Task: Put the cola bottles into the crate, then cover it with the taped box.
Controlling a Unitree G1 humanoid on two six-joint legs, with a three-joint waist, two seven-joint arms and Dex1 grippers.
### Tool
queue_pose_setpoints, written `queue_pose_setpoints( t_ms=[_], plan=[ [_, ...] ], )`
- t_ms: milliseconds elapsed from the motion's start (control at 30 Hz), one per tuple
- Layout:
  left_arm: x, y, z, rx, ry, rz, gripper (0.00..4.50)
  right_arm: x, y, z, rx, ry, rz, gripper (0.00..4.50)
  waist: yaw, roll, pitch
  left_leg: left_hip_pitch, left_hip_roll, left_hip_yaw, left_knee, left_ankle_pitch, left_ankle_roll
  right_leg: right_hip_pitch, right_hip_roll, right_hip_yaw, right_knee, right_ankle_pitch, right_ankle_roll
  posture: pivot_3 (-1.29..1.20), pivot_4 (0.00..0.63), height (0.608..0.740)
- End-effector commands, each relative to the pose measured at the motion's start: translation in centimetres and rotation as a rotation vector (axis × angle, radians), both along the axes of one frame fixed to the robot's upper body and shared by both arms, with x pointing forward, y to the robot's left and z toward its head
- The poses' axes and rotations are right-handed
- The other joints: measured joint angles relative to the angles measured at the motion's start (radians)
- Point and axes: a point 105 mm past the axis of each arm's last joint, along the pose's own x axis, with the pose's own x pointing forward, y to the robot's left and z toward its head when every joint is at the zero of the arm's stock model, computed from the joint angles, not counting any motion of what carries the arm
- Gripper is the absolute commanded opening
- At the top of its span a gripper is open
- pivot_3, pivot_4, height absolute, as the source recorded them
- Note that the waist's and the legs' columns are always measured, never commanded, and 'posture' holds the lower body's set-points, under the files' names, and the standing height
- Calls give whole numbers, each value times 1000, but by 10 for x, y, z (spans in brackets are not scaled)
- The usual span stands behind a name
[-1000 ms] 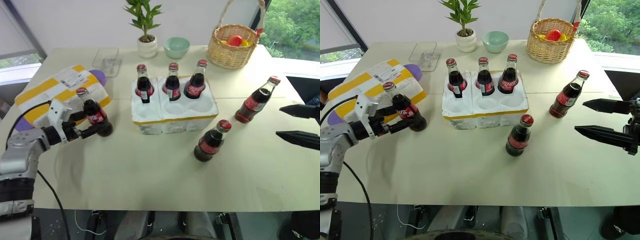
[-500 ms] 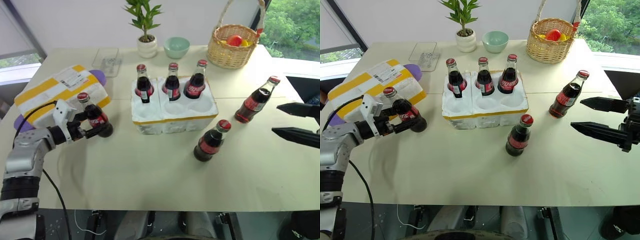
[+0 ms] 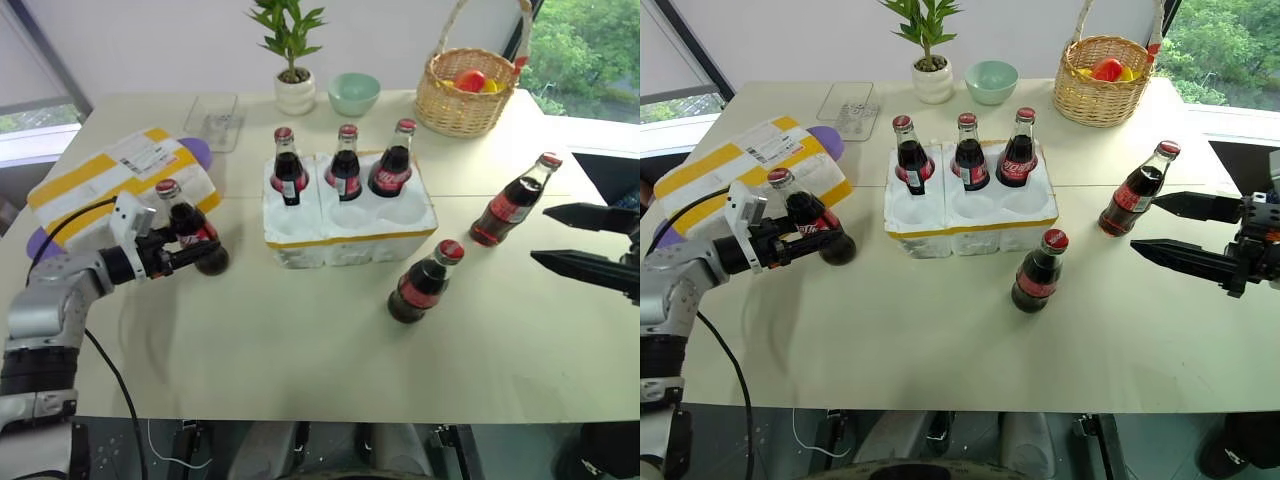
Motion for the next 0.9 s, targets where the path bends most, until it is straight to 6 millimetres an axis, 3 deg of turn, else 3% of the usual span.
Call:
queue_pose_setpoints(
  t_ms=[33,100,200,367,500,767,900],
  plan=[
    [-9,-13,63,18,-149,-143,2827,-1,5,8,-8,-58,18,4500,0,-2,2,0,0,0,0,0,0,0,0,0,0,0,0,0,150,732],
    [-14,-20,87,32,-173,-222,2827,0,4,6,-10,-60,6,4500,0,-4,2,-1,0,0,0,0,0,-1,0,0,0,0,0,0,150,732],
    [-20,-47,131,21,-240,-392,2827,1,1,1,-11,-60,-14,4500,6,-7,5,-1,0,0,0,0,0,-1,0,-1,0,0,0,0,150,732],
    [-13,-85,154,-7,-290,-541,2827,2,0,1,-5,-70,-33,4500,1,-7,4,-2,-2,-1,2,1,-1,0,0,-1,-1,1,2,0,150,732],
    [-1,-104,147,17,-298,-581,2827,2,1,-1,-8,-72,-41,4500,-6,-7,5,-1,-1,-1,2,2,-1,0,0,-1,1,1,2,0,150,732],
    [34,-121,98,120,-274,-563,2827,-4,-1,-1,9,-73,-82,4500,0,-7,5,-2,0,-1,1,2,-1,-1,1,-1,1,2,1,0,150,732],
    [38,-129,77,171,-251,-587,2827,-2,1,-3,12,-71,-89,4500,1,-8,6,-2,-1,-1,2,1,0,0,0,-1,0,2,1,0,150,732]
  ],
)
